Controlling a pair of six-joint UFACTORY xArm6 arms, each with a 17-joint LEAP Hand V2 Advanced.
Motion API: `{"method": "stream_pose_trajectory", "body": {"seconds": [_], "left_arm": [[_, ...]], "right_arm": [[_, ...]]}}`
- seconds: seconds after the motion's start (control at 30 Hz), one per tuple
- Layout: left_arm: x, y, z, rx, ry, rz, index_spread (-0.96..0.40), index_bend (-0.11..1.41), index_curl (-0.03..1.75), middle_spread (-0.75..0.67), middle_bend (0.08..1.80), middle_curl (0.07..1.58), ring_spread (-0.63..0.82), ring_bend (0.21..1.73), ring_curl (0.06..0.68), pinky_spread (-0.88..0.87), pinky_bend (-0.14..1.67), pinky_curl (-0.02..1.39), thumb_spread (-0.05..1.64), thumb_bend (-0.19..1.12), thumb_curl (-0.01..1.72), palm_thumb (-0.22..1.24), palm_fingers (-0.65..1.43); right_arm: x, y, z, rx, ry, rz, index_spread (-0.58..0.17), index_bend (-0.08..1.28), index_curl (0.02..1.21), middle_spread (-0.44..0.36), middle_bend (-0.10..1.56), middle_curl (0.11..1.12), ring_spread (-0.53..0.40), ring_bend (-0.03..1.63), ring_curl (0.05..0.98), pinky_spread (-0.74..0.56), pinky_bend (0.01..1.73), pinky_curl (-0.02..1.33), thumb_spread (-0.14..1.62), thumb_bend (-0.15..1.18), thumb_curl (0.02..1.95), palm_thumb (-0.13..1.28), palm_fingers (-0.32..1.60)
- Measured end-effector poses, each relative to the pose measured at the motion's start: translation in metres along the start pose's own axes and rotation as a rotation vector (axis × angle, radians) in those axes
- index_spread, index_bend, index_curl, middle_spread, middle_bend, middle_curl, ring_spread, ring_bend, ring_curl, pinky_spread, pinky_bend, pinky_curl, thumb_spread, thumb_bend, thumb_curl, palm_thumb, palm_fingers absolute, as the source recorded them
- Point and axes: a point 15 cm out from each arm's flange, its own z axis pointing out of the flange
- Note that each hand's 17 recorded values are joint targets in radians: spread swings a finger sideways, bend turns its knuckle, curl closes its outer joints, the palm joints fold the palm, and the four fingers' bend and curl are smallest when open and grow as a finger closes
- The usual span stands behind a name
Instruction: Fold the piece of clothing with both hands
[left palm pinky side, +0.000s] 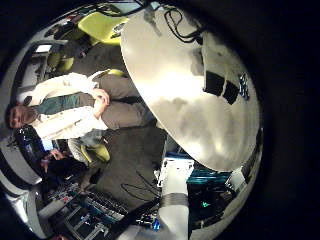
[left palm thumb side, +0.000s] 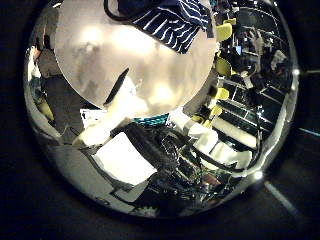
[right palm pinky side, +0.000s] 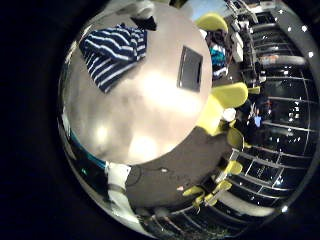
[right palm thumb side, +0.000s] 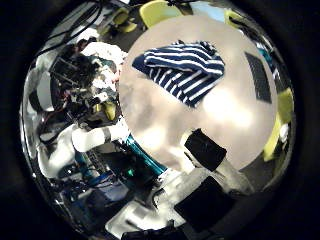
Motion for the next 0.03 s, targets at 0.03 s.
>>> {"method": "stream_pose_trajectory", "body": {"seconds": [0.03], "left_arm": [[0.0001, 0.0020, -0.0009, 0.003, 0.000, -0.001, -0.17, 0.18, 0.60, -0.17, 0.29, 0.75, -0.27, 0.94, 0.438, -0.53, 0.78, 0.75, 1.18, -0.02, 0.34, 0.47, 0.36]], "right_arm": [[0.0058, 0.0057, 0.0082, -0.027, -0.011, 0.016, -0.397, 0.18, 0.41, -0.133, 0.30, 0.39, 0.051, 0.64, 0.283, 0.37, 0.53, 0.44, 1.24, -0.02, 0.42, 0.67, 0.11]]}}
